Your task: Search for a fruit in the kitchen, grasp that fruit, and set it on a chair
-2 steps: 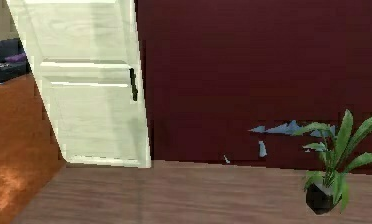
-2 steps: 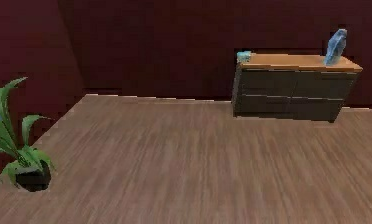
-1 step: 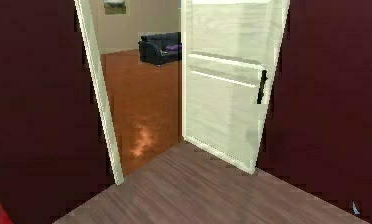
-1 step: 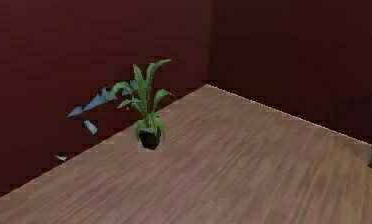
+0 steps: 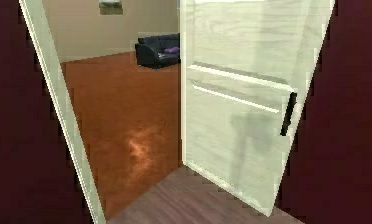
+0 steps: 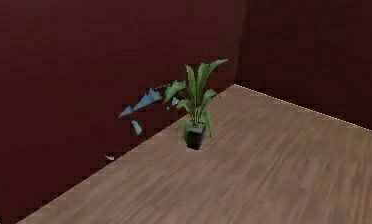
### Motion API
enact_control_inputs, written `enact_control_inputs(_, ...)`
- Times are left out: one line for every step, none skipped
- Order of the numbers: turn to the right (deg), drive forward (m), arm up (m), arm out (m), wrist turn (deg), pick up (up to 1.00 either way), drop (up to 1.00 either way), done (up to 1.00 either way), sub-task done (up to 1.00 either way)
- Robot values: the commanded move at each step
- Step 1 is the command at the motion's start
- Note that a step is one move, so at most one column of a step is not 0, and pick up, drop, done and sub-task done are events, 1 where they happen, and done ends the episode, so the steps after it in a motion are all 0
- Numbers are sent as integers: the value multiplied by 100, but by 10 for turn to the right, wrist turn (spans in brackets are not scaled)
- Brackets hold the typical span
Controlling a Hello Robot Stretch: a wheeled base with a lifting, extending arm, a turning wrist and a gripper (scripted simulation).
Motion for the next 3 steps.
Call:
enact_control_inputs(-30,0,0,0,0,0,0,0,0)
enact_control_inputs(0,75,0,0,0,0,0,0,0)
enact_control_inputs(-390,0,0,0,0,0,0,0,0)
